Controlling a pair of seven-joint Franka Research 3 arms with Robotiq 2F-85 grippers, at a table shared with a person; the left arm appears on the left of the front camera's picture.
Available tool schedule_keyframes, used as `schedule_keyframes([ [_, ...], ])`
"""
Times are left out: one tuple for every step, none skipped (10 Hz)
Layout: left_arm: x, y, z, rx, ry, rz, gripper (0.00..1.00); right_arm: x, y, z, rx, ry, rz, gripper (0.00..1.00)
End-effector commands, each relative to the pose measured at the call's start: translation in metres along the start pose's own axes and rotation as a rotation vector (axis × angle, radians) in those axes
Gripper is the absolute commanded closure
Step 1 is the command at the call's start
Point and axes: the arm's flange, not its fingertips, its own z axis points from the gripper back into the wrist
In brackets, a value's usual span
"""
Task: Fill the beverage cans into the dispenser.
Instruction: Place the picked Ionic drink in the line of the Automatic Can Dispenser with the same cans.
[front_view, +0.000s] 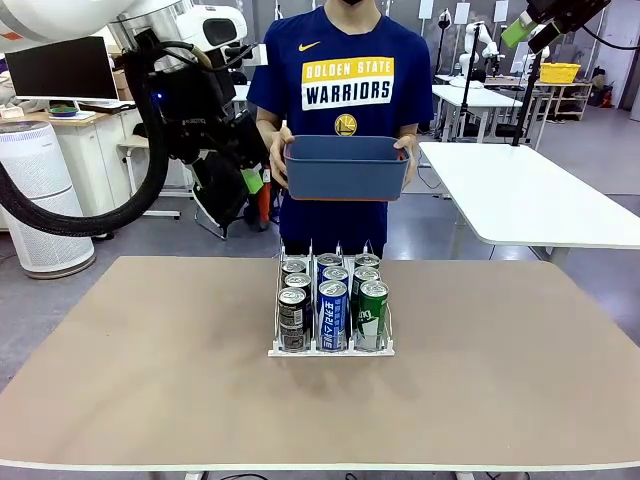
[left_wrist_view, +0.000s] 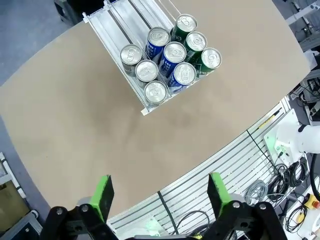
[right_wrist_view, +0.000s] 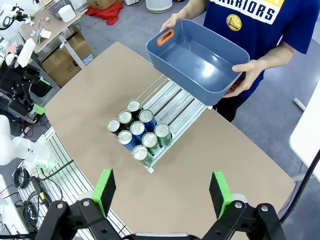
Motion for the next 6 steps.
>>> schedule_keyframes([
  [0.0047,0.0031,-0.011,-0.012,0.016,0.0,0.0,-0.0032,0.002,-0.0006,0.008,0.001,0.001,0.0],
  [0.0047,0.0031,-0.011,-0.012,0.016,0.0,0.0,-0.0032,0.002,-0.0006,0.008,0.001,0.001,0.0],
  [0.0047,0.0031,-0.011,-0.012,0.016,0.0,0.0,-0.0032,0.002,-0.0006,0.008,0.001,0.001,0.0],
  [0.0047,0.0031,-0.011,-0.012,0.016,0.0,0.0,-0.0032,0.002,-0.0006,0.008,0.001,0.001,0.0],
  [0.0047,0.0031,-0.011,-0.012,0.016,0.0,0.0,-0.0032,0.002,-0.0006,0.008,0.001,0.001,0.0],
  [0.0047,0.0031,-0.011,-0.012,0.016,0.0,0.0,-0.0032,0.002,-0.0006,0.008,0.001,0.001,0.0],
])
